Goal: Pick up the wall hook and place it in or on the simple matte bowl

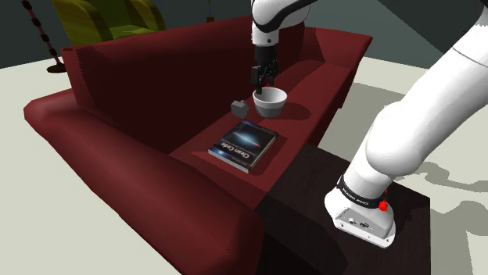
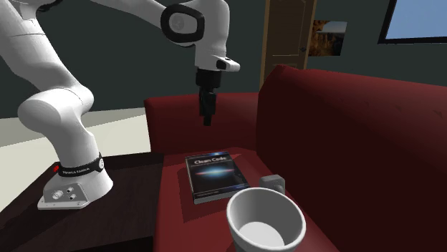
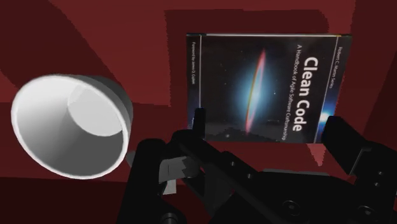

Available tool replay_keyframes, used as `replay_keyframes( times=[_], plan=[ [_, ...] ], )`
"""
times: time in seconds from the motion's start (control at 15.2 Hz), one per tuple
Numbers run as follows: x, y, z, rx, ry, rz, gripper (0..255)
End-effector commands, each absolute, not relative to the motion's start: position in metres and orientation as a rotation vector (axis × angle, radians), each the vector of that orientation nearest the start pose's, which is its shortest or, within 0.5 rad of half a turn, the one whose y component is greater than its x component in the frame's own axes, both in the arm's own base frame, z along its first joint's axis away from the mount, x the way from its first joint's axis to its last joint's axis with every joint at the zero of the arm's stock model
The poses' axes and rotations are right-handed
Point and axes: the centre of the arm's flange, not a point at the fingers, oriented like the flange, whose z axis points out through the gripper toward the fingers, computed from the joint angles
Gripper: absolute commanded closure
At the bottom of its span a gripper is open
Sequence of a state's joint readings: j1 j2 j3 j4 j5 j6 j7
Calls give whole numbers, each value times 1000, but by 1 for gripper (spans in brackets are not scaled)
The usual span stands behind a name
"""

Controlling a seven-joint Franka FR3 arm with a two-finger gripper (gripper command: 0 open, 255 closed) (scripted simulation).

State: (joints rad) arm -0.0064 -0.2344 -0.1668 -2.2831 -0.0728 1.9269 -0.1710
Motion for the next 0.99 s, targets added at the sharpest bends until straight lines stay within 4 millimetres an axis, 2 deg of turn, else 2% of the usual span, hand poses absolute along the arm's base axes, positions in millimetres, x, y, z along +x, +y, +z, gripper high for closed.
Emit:
replay_keyframes(
  times=[0.0,0.92],
  plan=[
    [476,-96,423,-3148,-59,190,0],
    [618,-150,330,-3188,-85,136,0]
  ],
)
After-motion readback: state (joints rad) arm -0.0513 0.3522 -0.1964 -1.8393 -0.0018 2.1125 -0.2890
